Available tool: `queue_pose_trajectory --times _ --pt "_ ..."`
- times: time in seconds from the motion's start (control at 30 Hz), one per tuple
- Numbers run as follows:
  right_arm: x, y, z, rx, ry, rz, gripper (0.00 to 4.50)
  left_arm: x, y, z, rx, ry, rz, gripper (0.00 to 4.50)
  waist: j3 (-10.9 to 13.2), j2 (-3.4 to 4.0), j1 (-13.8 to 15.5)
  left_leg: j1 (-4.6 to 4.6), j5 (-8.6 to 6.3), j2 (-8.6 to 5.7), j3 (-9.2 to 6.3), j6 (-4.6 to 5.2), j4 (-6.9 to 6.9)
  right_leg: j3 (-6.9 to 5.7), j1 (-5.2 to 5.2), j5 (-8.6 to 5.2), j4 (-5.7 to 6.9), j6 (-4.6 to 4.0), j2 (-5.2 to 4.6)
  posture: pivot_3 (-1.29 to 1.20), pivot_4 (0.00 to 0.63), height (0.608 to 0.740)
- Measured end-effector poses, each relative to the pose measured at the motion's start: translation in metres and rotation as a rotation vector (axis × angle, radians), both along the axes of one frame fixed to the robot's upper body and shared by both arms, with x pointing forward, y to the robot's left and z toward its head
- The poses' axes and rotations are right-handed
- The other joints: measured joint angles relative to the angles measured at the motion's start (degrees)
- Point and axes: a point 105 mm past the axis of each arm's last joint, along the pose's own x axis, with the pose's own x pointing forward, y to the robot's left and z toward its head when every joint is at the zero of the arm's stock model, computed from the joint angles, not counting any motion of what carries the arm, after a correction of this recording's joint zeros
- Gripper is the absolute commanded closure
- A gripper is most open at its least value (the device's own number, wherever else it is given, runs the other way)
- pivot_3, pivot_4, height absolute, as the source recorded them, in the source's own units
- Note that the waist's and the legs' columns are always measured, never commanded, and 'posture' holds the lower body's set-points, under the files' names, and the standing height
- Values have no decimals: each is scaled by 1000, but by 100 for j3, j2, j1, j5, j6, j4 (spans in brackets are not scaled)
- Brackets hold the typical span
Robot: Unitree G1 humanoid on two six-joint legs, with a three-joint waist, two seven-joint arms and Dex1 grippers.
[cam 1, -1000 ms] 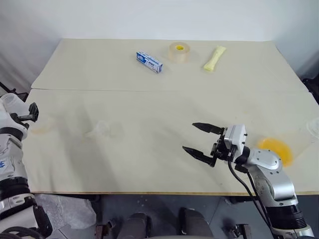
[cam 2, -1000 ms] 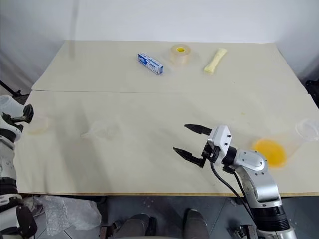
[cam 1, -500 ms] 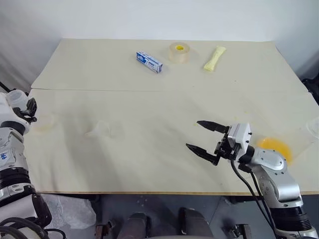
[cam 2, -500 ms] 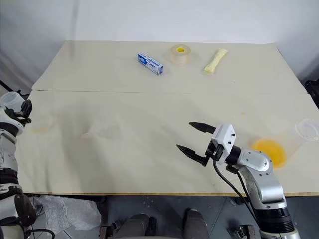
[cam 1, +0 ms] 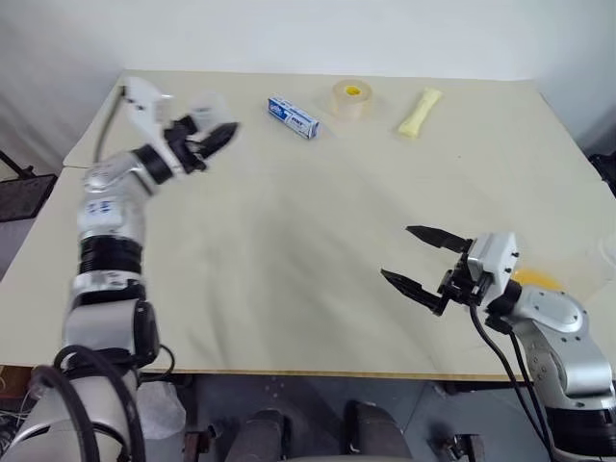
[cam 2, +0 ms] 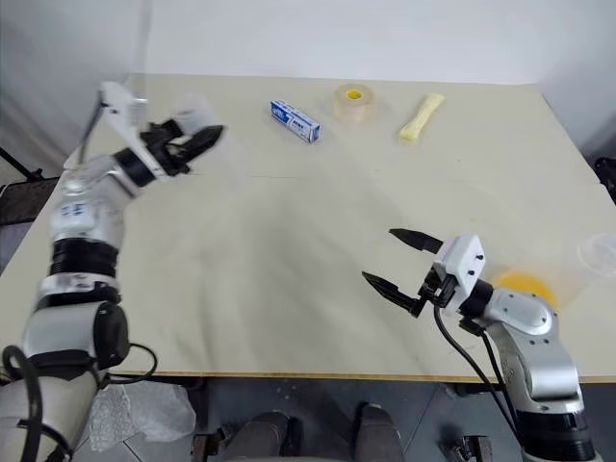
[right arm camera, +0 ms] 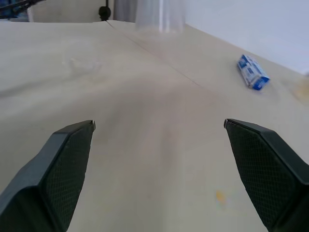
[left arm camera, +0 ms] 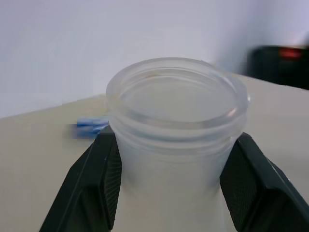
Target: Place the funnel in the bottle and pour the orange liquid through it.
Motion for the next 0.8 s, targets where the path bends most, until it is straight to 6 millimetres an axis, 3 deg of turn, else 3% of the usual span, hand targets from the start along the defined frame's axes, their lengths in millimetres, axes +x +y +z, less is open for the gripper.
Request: queue_pose_trajectory --times 0.07,0.27,0.57,0.8 --pt "-4 0 1 2 -5 -14 0 -7 -28 -7 38 10 -137 2089 1 -1 -37 0 0 3 5 0 0 0 -1 0 -1 0 2 0 150 740" --pt "-20 -14 -3 -1 2 -103 0 -29 -87 -35 151 66 -412 2089 3 -4 23 -1 4 24 15 5 12 4 0 0 0 0 3 0 150 740" --pt "-37 -16 -8 -3 16 -162 0 -39 -120 -66 308 98 -512 2089 4 -6 49 -4 4 23 12 6 16 5 0 0 -1 1 3 0 150 740" --pt "-41 -16 -10 10 18 -182 0 -40 -135 -79 301 128 -538 2089 5 -8 54 -11 4 23 7 7 25 4 0 1 -1 1 3 0 150 740"
